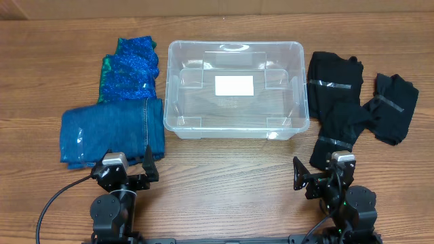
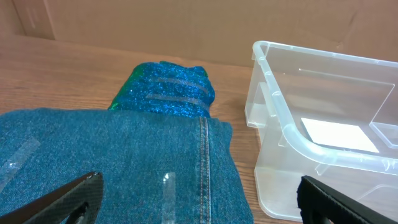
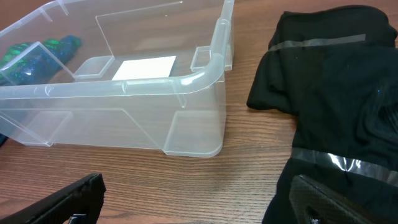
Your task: Pack container
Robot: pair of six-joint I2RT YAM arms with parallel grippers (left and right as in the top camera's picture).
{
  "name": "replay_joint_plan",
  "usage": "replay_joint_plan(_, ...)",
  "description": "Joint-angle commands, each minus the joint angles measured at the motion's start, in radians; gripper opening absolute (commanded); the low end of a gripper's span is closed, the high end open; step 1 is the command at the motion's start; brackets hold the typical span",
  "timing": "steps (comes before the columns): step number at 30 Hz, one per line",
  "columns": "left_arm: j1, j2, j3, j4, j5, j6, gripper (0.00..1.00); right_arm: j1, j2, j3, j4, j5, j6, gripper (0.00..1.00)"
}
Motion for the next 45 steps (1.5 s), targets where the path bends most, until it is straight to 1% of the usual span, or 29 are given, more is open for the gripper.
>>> replay_joint_plan(1, 0.005, -0.013, -0.006, 0.007, 0.012, -0.01, 1.0, -0.002, -0.01, -0.013, 0.003, -0.002, 0.003, 1.0)
replay_joint_plan(21, 0.005, -0.011, -0.006, 0.007, 0.012, -0.01, 1.0, -0.002, -0.01, -0.013, 0.002, -0.003, 0.003, 1.0)
replay_joint_plan(22, 0.005, -0.011, -0.006, 0.007, 0.012, -0.01, 1.0, -0.002, -0.01, -0.013, 0.011, 0.002, 0.003, 1.0)
replay_joint_plan(23, 0.005, -0.011, -0.006, 0.007, 0.012, -0.01, 1.0, -0.002, -0.01, -0.013, 0.06, 0.034, 0.003, 1.0)
replay_joint_plan(24, 0.005, -0.011, -0.006, 0.007, 0.013, -0.01, 1.0, -0.002, -0.01, -0.013, 0.085, 0.025, 0.005, 1.0)
replay_joint_plan(28, 0.005, -0.011, -0.006, 0.007, 0.012, -0.01, 1.0, -0.002, -0.01, -0.013, 0.088, -0.063, 0.007, 1.0)
replay_joint_plan(40, 0.005, -0.011, -0.006, 0.009, 0.014, -0.011, 1.0, -0.002, -0.01, -0.013, 0.057, -0.059, 0.007, 1.0)
replay_joint_plan(42, 0.004, -0.011, -0.006, 0.01, 0.064, -0.028, 1.0, -0.002, -0.01, -0.013, 0.031, -0.059, 0.007, 1.0)
replay_joint_plan(44, 0.004, -0.006, -0.006, 0.008, 0.193, -0.113, 1.0, -0.002, -0.01, -0.013, 0.019, -0.058, 0.007, 1.0)
replay_joint_plan(45, 0.004, 0.002, -0.006, 0.012, 0.209, -0.125, 1.0, -0.002, -0.01, -0.013, 0.019, -0.059, 0.007, 1.0)
